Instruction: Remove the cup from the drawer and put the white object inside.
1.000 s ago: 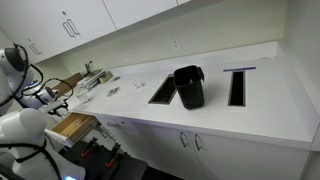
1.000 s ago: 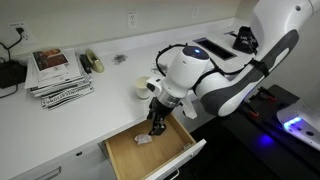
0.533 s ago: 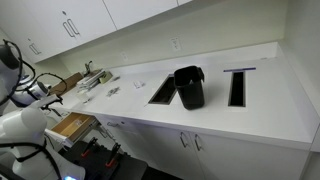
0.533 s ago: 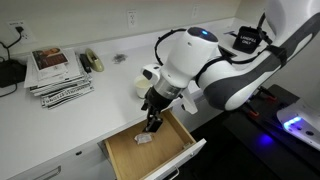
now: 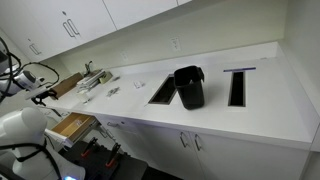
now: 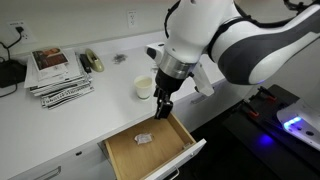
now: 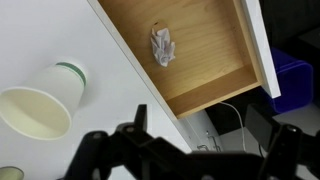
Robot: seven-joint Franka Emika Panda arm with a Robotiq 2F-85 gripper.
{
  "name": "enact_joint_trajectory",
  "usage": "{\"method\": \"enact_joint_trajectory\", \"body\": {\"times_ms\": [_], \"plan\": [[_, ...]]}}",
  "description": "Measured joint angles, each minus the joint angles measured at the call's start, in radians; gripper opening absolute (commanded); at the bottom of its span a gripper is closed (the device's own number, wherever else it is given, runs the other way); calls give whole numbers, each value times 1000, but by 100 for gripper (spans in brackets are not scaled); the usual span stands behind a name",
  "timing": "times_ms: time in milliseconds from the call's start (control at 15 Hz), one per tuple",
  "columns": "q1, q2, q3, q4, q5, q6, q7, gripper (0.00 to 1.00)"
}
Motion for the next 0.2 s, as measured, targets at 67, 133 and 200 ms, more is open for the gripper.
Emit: {"method": "enact_joint_trajectory", "body": {"times_ms": [67, 133, 200], "plan": [[-3, -11, 6, 2, 14, -33, -1, 100], [-5, -19, 11, 4, 22, -60, -1, 100], [-5, -24, 14, 6, 27, -81, -1, 100]]}}
